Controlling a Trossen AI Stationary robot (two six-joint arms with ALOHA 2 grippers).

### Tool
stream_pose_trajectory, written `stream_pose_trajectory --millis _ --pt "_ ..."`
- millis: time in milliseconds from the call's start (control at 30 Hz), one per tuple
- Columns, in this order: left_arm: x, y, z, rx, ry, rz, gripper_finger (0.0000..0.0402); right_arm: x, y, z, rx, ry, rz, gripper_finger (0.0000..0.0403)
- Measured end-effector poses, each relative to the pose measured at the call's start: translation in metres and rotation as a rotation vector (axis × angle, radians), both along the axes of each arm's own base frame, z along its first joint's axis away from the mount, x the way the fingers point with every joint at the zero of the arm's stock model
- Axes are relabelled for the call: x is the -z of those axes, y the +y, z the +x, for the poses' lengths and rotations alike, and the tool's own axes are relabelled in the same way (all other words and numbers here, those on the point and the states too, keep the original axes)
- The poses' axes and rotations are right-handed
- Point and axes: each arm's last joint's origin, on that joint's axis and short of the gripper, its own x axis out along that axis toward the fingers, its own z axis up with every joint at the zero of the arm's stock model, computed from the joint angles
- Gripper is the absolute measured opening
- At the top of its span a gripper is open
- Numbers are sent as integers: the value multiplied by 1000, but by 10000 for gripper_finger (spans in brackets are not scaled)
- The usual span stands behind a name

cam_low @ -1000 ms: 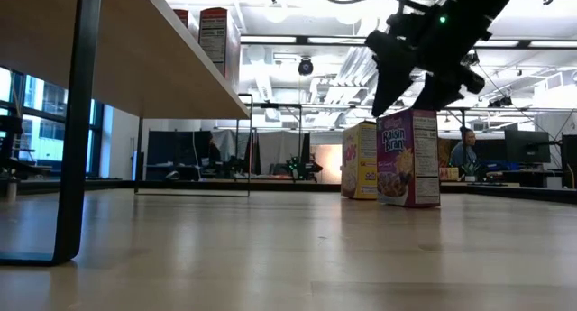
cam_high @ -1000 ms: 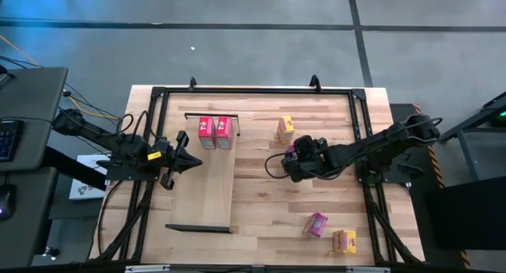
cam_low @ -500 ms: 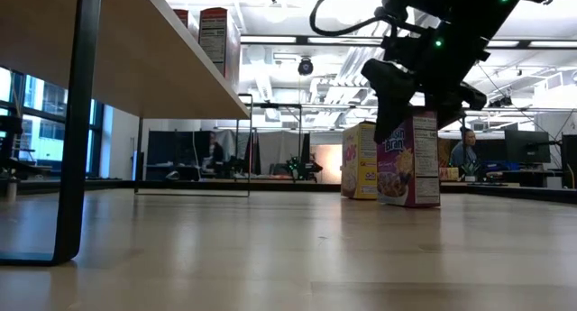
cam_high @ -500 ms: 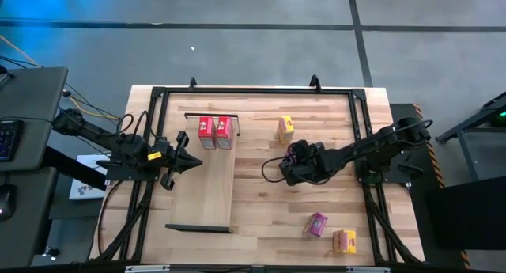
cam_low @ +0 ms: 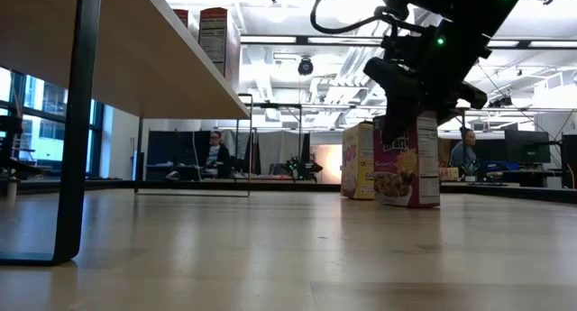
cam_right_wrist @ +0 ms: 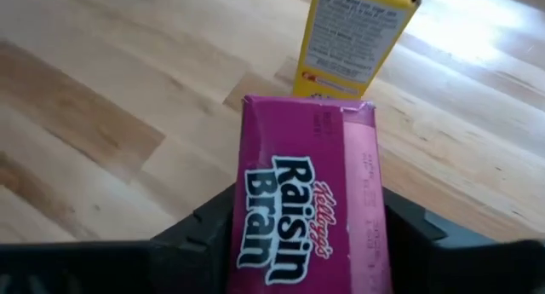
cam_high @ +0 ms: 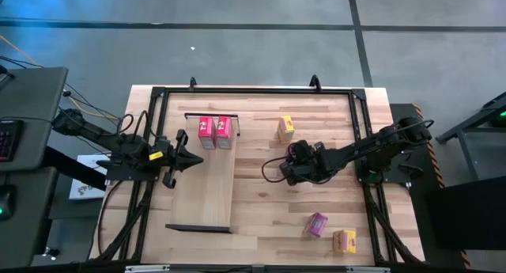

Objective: Stack cereal on shelf
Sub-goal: Put the top purple cereal box on the shelf

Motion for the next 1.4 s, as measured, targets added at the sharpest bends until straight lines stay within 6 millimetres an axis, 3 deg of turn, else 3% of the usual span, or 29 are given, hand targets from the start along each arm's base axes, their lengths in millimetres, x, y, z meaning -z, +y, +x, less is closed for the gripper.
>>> stream_pose_trajectory --millis 167,367,700,867,1033,1400 --pt "1 0 0 0 6 3 0 -15 5 3 -64 50 -3 148" --pt "1 0 0 0 8 4 0 -62 25 16 -251 38 -65 131" --pt "1 -1 4 -5 4 21 0 -132 62 41 -620 -182 -161 129" --pt "1 -6 14 -12 -31 57 11 -152 68 50 -744 -319 -157 129" --pt "5 -12 28 -13 -52 73 56 -157 70 54 -808 -376 -145 129" --pt "-4 -31 72 25 -22 87 213 -160 72 56 -832 -416 -125 129"
